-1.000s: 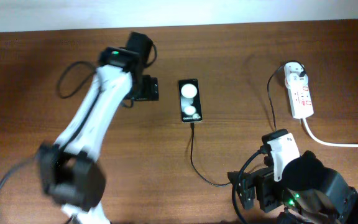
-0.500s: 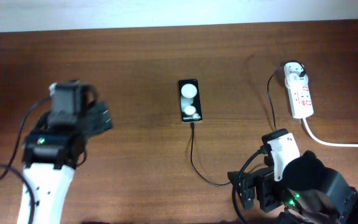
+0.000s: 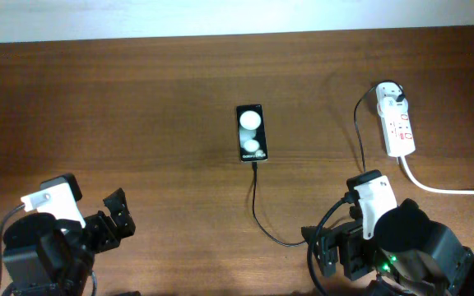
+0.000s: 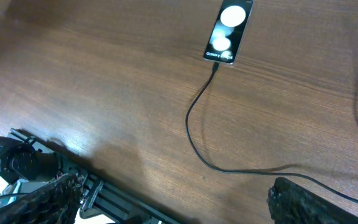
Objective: Plug charger to phone and switch on socket
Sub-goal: 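Retract the left arm and move the right gripper toward the power strip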
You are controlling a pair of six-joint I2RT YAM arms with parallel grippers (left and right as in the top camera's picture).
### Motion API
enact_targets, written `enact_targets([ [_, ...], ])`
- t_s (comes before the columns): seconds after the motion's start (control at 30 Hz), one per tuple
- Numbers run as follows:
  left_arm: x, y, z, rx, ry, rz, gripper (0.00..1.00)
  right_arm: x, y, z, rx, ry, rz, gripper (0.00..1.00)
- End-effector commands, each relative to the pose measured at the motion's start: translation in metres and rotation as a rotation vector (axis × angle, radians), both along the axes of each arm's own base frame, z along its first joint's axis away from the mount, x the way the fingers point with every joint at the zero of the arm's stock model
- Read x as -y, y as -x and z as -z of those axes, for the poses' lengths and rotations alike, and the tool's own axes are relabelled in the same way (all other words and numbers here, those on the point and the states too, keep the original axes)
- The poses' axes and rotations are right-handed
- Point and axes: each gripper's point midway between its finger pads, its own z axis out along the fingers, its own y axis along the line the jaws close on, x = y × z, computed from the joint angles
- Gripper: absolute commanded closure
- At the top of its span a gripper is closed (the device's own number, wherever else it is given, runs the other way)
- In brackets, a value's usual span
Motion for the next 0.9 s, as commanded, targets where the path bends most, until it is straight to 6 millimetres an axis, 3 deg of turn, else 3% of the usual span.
enact_targets([
  [0.0,0.001,0.005,0.005,-0.022,-0.006,0.015,0.01,0.001,-0.002,-0.004,0.014,-0.006,0.012,0.01],
  [0.13,0.006,0.023,0.002,0.008,-0.011,0.024,0.01,-0.002,-0.009,-0.008,0.037,-0.016,0.024,0.01],
  [0.23,0.012,0.053,-0.011,0.121,-0.028,0.033,0.01,0.002,-0.023,-0.002,0.055,0.056,0.079,0.01],
  [0.33,0.02,0.085,-0.011,0.195,-0.036,0.066,0.01,-0.009,-0.034,0.014,-0.016,0.095,0.13,0.12],
  [0.37,0.024,0.101,-0.002,0.187,-0.031,0.101,0.01,-0.009,-0.039,0.023,-0.053,0.113,0.192,0.13],
  [0.4,0.029,0.114,0.011,0.151,-0.019,0.136,0.01,-0.003,-0.046,0.03,-0.068,0.151,0.266,0.14],
  [0.47,0.032,0.118,0.008,0.186,-0.019,0.176,0.01,0.01,-0.055,0.043,-0.111,0.21,0.36,0.25],
  [0.53,0.032,0.119,0.008,0.192,-0.019,0.189,0.01,0.03,-0.064,0.052,-0.155,0.256,0.451,0.43],
  [0.63,0.032,0.12,0.007,0.201,-0.019,0.189,0.01,0.101,-0.084,0.062,-0.246,0.3,0.75,0.77],
  [0.7,0.032,0.124,0.006,0.22,-0.021,0.189,0.01,0.138,-0.091,0.065,-0.283,0.291,0.91,0.89],
  [0.87,0.032,0.128,0.005,0.248,-0.023,0.188,0.01,0.211,-0.107,0.081,-0.433,0.216,1.152,0.96],
])
